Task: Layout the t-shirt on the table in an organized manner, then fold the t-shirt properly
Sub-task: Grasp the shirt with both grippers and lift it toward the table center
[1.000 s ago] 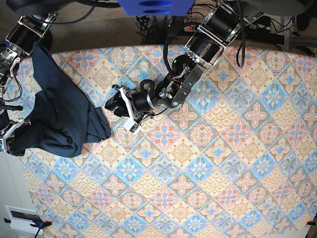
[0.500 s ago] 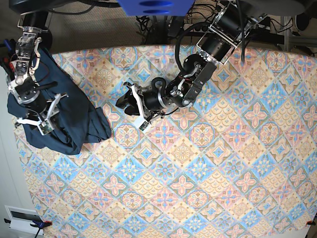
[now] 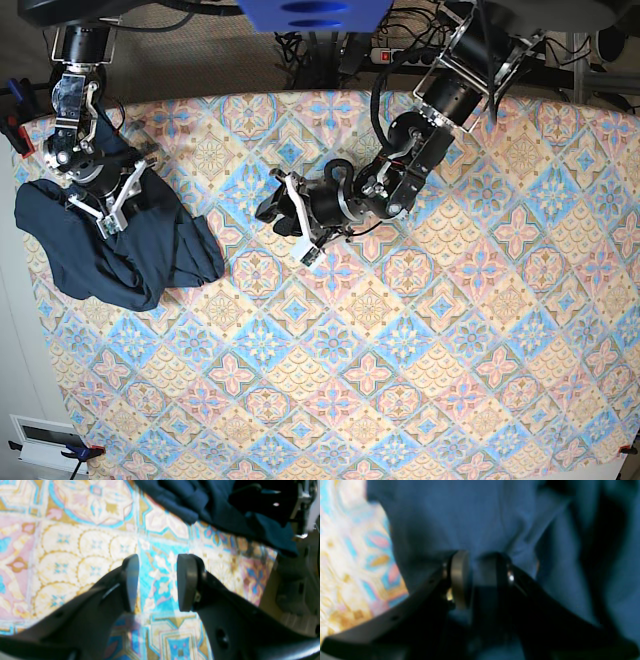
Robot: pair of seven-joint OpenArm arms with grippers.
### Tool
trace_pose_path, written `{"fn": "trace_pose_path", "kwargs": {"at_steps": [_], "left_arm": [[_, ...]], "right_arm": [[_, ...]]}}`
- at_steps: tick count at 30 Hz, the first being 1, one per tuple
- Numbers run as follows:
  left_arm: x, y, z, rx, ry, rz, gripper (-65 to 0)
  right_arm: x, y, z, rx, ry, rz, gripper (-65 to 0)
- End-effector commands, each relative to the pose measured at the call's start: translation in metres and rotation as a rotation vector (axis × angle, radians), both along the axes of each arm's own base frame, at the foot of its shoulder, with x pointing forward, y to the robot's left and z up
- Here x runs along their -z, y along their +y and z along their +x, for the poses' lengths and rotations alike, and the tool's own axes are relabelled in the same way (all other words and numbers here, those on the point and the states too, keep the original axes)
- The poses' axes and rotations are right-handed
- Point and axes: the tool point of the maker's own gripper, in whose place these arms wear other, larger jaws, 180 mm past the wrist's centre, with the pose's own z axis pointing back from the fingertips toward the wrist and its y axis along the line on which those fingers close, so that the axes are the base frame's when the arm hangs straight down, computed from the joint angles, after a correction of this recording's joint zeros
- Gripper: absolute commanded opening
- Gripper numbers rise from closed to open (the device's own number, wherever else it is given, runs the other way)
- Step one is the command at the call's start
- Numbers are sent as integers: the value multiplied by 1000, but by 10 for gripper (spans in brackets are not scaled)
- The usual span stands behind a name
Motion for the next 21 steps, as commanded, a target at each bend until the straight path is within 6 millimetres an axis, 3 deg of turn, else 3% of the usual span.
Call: {"fn": "trace_pose_path", "kwargs": {"at_steps": [1, 4, 11, 14, 18, 21], "left_arm": [[-17, -4, 10, -4, -42, -40, -405], [-18, -3, 10, -5, -43, -41, -405], [-15, 0, 10, -6, -41, -34, -405], [-8, 12, 5, -10, -38, -11, -405], [-14, 24, -5, -1, -67, -3, -405], [-16, 22, -19, 10, -63, -21, -405]], "right_arm": [[-11, 3, 9, -30, -30, -9, -473], [-5, 47, 5, -158, -16, 6, -474], [-30, 148, -2, -449, -88, 49, -474], [-41, 178, -4, -505, -124, 85, -474], [-69, 193, 20, -517, -219, 100, -474], [-85, 183, 32, -491, -268, 84, -474]]}}
